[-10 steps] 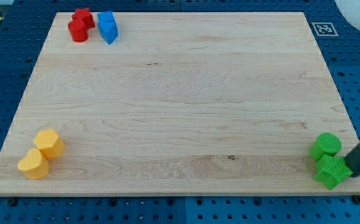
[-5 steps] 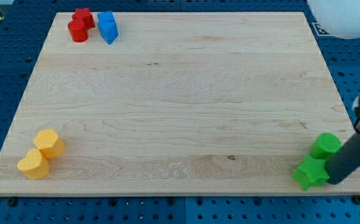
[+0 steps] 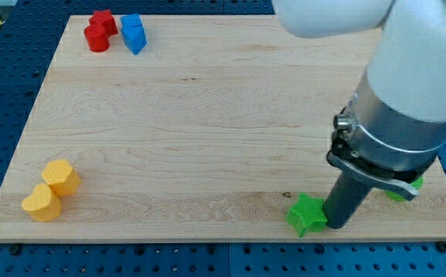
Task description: Separate the green star from green circle
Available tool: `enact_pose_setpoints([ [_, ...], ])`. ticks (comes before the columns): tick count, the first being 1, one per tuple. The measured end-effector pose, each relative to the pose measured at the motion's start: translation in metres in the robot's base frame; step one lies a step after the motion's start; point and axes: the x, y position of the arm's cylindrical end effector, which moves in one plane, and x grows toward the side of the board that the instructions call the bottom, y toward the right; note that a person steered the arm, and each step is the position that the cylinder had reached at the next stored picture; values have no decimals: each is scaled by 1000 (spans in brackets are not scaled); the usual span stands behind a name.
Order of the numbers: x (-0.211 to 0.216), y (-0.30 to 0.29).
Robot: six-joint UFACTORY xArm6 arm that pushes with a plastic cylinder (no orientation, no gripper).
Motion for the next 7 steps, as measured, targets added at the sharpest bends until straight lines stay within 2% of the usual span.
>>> enact_pose_setpoints([
  [7,-4,-145],
])
